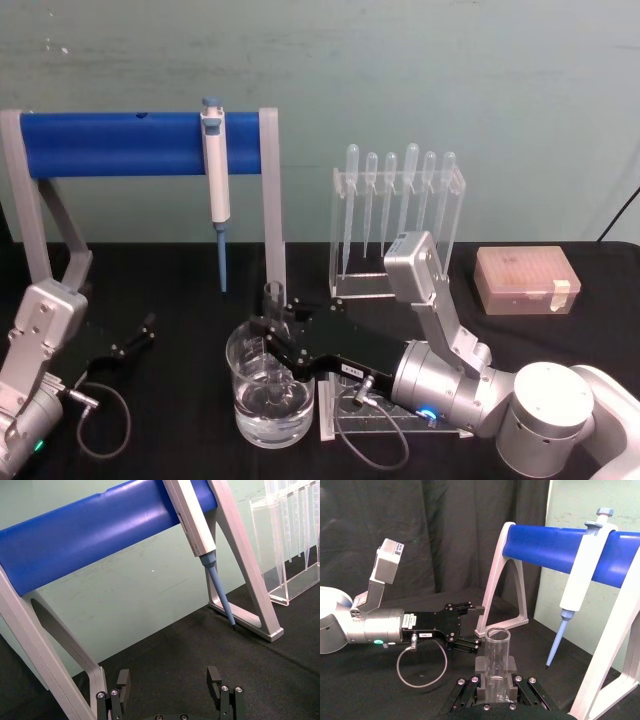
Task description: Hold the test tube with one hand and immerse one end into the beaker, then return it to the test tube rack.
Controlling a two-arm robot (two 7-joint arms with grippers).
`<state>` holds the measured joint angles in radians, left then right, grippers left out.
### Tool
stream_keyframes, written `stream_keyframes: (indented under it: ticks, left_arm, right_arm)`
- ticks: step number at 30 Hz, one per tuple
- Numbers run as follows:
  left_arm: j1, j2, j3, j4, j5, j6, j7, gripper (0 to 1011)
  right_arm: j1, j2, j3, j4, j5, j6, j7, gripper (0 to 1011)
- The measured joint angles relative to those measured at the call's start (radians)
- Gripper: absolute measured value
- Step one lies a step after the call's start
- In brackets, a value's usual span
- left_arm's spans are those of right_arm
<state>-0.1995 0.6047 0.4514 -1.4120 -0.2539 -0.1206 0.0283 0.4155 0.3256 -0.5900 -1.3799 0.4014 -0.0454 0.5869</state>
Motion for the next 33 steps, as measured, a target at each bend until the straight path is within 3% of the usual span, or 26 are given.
stream_keyframes:
  ticks: [33]
  left_arm:
    - [0.0, 0.0, 0.0, 0.0, 0.0, 0.0, 0.0, 1000]
  right_arm:
    - [0.0, 0.0, 0.0, 0.0, 0.0, 0.0, 0.0, 225]
